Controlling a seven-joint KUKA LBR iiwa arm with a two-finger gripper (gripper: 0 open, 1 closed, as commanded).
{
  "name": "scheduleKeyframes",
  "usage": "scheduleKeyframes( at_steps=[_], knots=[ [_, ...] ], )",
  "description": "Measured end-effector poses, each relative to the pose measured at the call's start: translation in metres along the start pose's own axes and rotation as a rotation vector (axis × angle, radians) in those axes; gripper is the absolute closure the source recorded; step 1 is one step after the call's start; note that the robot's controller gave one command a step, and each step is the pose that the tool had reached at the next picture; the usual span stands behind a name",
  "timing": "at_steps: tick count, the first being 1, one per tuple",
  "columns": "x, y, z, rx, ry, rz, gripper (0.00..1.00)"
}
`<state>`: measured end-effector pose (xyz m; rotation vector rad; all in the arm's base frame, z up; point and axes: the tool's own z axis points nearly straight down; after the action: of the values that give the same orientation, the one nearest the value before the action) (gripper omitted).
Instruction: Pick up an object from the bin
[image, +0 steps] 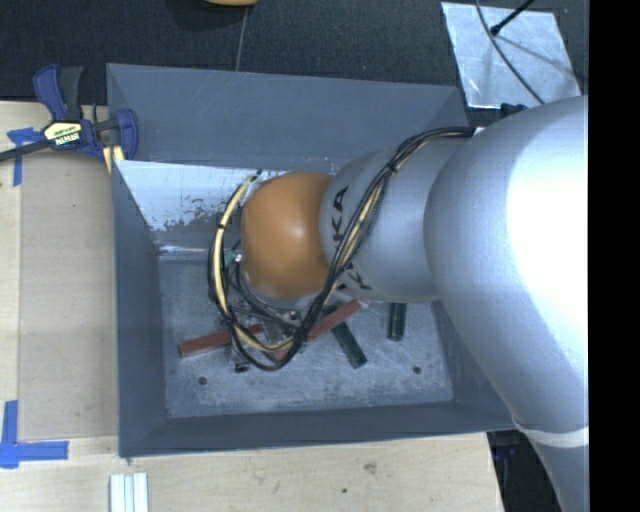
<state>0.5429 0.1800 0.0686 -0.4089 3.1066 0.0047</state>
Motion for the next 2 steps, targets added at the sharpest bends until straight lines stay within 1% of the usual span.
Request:
scheduleKeyframes(
  at_steps=[1,2],
  knots=[
    [-0.0007,-0.0003,-0.0376,0.002,0.005,0.001,1.0],
    [-0.0019,-0.0002,-0.0403,0.001,0.002,0.002,1.0]
  ],
)
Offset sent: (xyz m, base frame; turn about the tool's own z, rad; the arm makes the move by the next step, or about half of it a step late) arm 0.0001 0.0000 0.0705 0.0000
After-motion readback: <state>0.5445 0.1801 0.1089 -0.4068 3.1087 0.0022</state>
